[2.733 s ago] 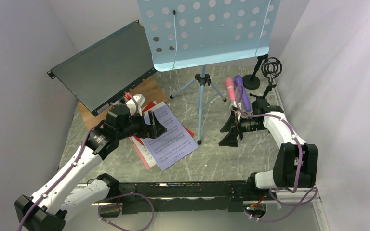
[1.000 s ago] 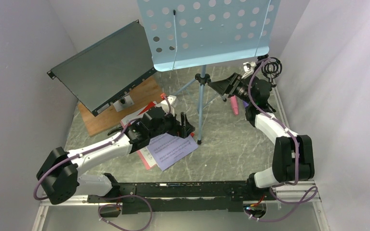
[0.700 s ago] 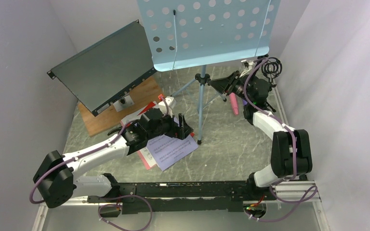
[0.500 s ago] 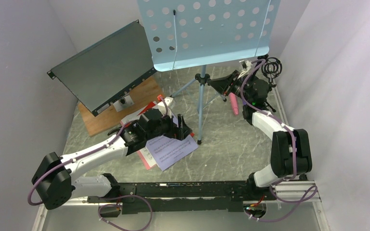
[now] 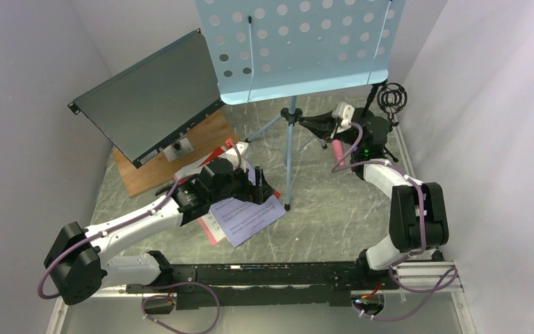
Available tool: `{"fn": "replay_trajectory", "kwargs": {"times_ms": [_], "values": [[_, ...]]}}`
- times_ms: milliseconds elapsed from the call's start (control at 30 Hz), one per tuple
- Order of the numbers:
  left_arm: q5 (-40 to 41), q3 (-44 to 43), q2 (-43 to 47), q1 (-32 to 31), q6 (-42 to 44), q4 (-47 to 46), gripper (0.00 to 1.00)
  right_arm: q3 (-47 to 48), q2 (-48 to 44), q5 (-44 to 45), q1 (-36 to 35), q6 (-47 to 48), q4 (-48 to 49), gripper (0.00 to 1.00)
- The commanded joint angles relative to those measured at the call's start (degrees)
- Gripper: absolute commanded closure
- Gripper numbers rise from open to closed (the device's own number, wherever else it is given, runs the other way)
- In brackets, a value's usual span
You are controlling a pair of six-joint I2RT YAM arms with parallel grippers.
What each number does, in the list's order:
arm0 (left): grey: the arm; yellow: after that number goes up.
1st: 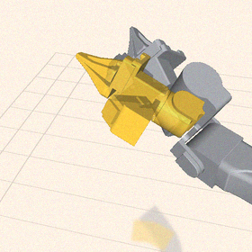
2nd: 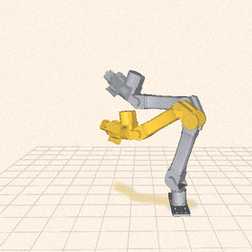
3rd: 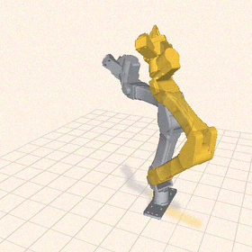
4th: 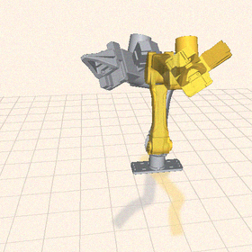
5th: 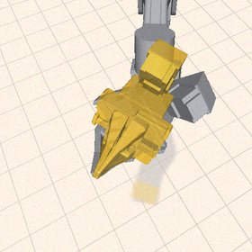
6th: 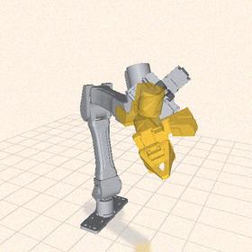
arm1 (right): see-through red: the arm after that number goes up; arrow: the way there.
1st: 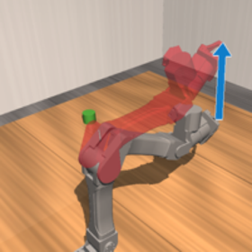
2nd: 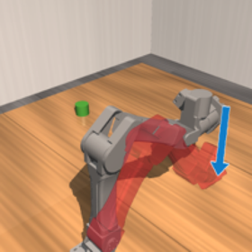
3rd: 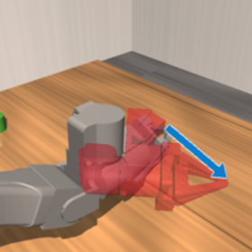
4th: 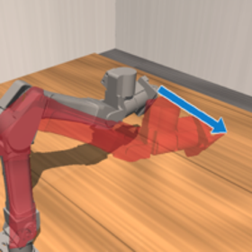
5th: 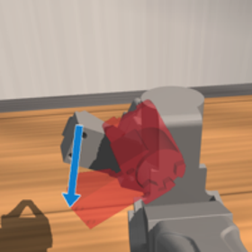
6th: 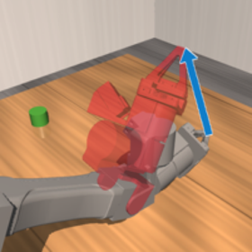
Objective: Pack up the instrument practice props
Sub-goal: Unscrew the knob on the music stand.
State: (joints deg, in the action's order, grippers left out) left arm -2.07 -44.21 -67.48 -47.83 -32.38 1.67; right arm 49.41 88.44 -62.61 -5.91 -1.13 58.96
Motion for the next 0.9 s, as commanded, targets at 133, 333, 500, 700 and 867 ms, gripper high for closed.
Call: {"fn": "replay_trajectory", "kwargs": {"times_ms": [133, 333, 500, 700, 867], "values": [[1.12, 1.23, 3.42, -0.24, -0.55, 0.62, 0.01, 11.29, -1.65, -6.33, -1.25, 71.43, -58.91, 0.97], [1.07, 1.26, 2.59, -0.28, -0.53, 0.07, 0.01, 9.60, -3.38, 4.71, -2.44, 78.24, -63.46, 0.82], [0.45, 0.55, 1.66, -0.24, -0.57, 0.47, 0.01, 8.27, -5.50, 8.09, -2.44, 74.14, -63.62, 0.62], [1.00, 0.69, 2.30, -0.29, -0.65, 0.79, 0.01, 10.69, -7.98, 8.22, -2.28, 56.01, -64.49, 0.47], [1.44, 0.91, 3.20, -0.26, -0.75, 1.57, 0.00, 4.72, -12.71, 4.50, -0.72, 40.78, -57.06, 0.30]]}}
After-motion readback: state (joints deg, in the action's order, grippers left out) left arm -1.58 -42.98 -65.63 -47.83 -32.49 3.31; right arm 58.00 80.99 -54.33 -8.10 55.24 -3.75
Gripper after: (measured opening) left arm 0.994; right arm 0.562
